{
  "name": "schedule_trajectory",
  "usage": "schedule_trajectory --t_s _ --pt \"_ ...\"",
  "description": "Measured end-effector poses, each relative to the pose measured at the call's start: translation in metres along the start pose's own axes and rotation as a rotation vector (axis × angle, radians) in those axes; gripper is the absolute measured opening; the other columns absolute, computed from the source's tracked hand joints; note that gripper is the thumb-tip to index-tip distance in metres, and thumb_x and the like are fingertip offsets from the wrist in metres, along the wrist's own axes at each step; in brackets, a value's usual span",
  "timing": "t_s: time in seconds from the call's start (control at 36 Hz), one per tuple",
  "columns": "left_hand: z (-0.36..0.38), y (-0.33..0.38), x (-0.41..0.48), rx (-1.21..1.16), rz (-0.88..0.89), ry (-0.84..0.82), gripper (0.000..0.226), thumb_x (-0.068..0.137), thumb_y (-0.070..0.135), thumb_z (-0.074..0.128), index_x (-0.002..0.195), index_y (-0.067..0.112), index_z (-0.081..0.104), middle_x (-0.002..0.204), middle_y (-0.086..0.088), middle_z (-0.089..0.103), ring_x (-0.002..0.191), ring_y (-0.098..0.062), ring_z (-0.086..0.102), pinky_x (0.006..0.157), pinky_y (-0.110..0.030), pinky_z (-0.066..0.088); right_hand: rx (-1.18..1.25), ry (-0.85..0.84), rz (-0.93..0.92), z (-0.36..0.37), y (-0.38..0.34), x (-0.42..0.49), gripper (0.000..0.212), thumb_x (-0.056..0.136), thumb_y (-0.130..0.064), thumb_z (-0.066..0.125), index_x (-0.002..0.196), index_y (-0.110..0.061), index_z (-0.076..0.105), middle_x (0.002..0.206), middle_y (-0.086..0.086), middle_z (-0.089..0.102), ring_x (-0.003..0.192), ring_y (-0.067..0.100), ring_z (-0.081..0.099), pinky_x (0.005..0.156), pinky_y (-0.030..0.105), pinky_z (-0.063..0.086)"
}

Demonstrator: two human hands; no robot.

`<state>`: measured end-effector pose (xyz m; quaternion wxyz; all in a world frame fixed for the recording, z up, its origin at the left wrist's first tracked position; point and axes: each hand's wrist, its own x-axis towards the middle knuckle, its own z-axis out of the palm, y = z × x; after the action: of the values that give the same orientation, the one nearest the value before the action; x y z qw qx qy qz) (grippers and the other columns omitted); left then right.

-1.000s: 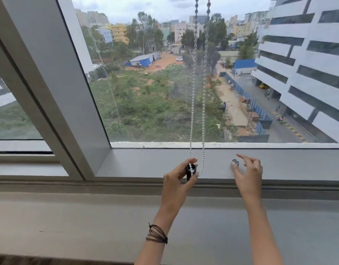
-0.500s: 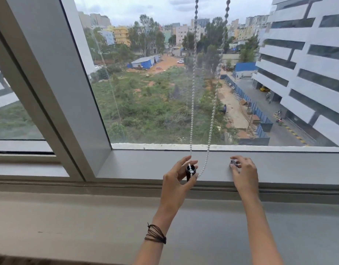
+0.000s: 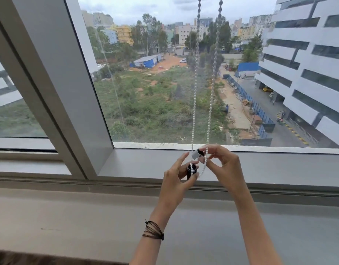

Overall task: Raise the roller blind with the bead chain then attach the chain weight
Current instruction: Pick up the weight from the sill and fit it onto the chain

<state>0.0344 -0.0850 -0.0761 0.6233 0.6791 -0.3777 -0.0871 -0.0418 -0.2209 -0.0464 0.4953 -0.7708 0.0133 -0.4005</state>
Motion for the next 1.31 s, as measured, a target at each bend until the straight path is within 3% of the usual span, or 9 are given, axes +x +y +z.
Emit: schedule_trajectory --t_s 0.19,0.33,0.44,0.53,0.64,0.81,0.94,1.06,1.31 --pt "-0.001 -0.001 0.003 0.034 0.024 -0.020 0.062 0.081 0.014 0.071 0.136 0.022 0.044 0.085 0.031 0.069 0.080 0.014 0.062 0.081 -0.008 0.048 -0.070 -0.122 -0.023 -0.002 -0.011 0.001 0.035 0.075 0.000 0.073 0.095 -0.028 0.071 0.094 -0.014 0.069 0.087 0.007 0.063 0.073 0.022 0.050" --pt "-0.002 0.000 0.005 0.039 0.010 -0.010 0.063 0.080 0.014 0.072 0.136 0.024 0.044 0.081 0.031 0.069 0.082 0.009 0.065 0.084 -0.014 0.051 -0.095 -0.168 -0.023 -0.004 -0.016 0.000 0.027 0.076 -0.006 0.073 0.095 -0.026 0.072 0.094 -0.014 0.068 0.089 0.010 0.063 0.073 0.022 0.049" --pt "-0.002 0.002 0.006 0.021 0.002 -0.004 0.063 0.081 0.011 0.070 0.136 0.027 0.044 0.082 0.000 0.074 0.077 -0.018 0.067 0.082 -0.038 0.057 -0.117 -0.180 -0.025 -0.005 -0.019 0.001 0.024 0.076 -0.004 0.073 0.095 -0.020 0.073 0.094 -0.010 0.069 0.089 0.007 0.062 0.073 0.018 0.047" --pt "-0.002 0.003 0.007 0.035 0.024 -0.022 0.061 0.083 0.011 0.067 0.136 0.026 0.043 0.084 -0.021 0.067 0.070 -0.017 0.057 0.079 -0.041 0.054 -0.123 -0.184 -0.013 -0.004 -0.022 0.001 0.025 0.076 -0.004 0.073 0.094 -0.022 0.073 0.093 -0.014 0.067 0.090 0.008 0.063 0.078 0.028 0.051" --pt "-0.003 0.003 0.008 0.057 0.071 -0.047 0.060 0.084 0.010 0.066 0.138 0.022 0.042 0.082 -0.014 0.068 0.068 -0.008 0.055 0.076 -0.024 0.052 -0.141 -0.190 -0.006 -0.002 -0.024 0.002 0.023 0.076 -0.005 0.074 0.093 -0.020 0.074 0.093 -0.010 0.068 0.090 0.009 0.063 0.080 0.037 0.050" --pt "-0.006 0.005 0.009 0.126 0.103 -0.063 0.064 0.083 0.015 0.064 0.140 0.027 0.038 0.089 -0.002 0.073 0.076 -0.007 0.064 0.084 -0.020 0.052 -0.170 -0.169 -0.017 -0.003 -0.025 0.002 0.023 0.074 -0.009 0.075 0.092 -0.023 0.073 0.090 -0.010 0.068 0.087 0.008 0.063 0.078 0.035 0.049" --pt "-0.007 0.007 0.010 0.243 0.145 -0.075 0.065 0.084 0.020 0.061 0.143 0.026 0.033 0.077 -0.005 0.066 0.070 -0.029 0.056 0.077 -0.033 0.050 -0.192 -0.185 -0.040 -0.005 -0.026 0.004 0.019 0.073 -0.010 0.076 0.089 -0.021 0.074 0.085 -0.002 0.067 0.081 0.008 0.062 0.075 0.028 0.049" --pt "-0.007 0.008 0.011 0.277 0.155 -0.093 0.065 0.086 0.018 0.061 0.143 0.024 0.032 0.076 -0.012 0.062 0.066 -0.031 0.050 0.072 -0.039 0.050 -0.204 -0.207 -0.062 -0.008 -0.026 0.005 0.021 0.074 -0.006 0.075 0.089 -0.020 0.074 0.086 -0.002 0.067 0.081 0.005 0.062 0.075 0.017 0.048" --pt "-0.013 0.006 0.015 0.233 0.136 -0.170 0.064 0.088 0.018 0.061 0.144 0.025 0.031 0.076 -0.013 0.063 0.070 -0.031 0.058 0.081 -0.046 0.053 -0.214 -0.251 -0.081 -0.009 -0.026 0.007 0.018 0.074 -0.002 0.074 0.086 -0.015 0.074 0.089 -0.003 0.068 0.082 0.008 0.065 0.078 0.022 0.051"
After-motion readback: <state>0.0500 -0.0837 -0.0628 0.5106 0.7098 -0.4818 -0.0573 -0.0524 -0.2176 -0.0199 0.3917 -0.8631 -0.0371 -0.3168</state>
